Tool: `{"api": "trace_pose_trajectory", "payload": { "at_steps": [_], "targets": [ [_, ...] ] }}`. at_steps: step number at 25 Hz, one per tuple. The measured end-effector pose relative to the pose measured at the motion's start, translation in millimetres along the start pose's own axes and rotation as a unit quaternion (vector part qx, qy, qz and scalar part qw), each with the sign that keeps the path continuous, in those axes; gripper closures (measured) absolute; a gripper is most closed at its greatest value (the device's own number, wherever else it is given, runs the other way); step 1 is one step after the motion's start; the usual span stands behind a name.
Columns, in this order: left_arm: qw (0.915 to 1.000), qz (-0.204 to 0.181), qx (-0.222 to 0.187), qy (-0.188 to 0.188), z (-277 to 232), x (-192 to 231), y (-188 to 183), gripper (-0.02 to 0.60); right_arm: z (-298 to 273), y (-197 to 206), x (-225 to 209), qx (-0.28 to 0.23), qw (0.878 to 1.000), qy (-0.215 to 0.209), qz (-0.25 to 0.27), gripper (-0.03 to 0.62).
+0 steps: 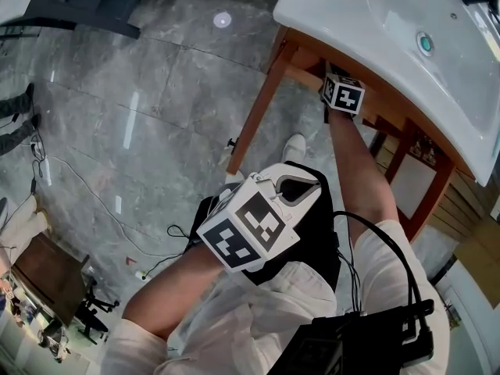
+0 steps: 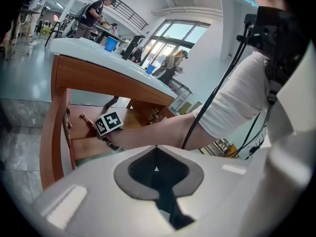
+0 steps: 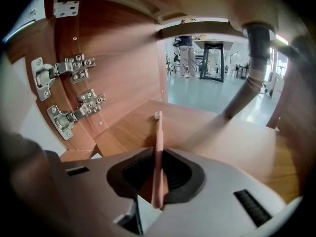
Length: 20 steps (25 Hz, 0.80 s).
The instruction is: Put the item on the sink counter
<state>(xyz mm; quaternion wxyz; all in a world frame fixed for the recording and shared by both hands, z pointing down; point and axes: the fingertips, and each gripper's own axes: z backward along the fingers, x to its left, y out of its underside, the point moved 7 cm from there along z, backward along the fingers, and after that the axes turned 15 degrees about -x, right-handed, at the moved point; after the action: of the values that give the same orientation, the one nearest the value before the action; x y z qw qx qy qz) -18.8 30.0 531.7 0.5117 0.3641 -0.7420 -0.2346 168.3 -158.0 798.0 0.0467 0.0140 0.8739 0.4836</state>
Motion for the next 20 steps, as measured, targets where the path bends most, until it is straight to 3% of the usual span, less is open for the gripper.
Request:
{"api": "trace_pose_trajectory", "payload": {
  "at_steps": [5,11,20],
  "targets": [
    [0.9999,-0.004,-0.011,0.004,0.5,3.2,-3.6,0.577,-0.7,-1.4,4.0,-0.002,1.000,-0.009,0.010,0.493],
    [0.9999,-0.003,-0.011,0.011,5.8,-4.1,-9.5,0.577,10.4,-14.4,7.7,-0.012,0.999,-0.012,0.038,0.474],
    [0.9997,-0.015,0.000,0.020,20.5,-30.8,-26.7,0.577,56.2,-33.9,24.4,0.006,0.999,-0.037,0.032,0.474]
  ]
}}
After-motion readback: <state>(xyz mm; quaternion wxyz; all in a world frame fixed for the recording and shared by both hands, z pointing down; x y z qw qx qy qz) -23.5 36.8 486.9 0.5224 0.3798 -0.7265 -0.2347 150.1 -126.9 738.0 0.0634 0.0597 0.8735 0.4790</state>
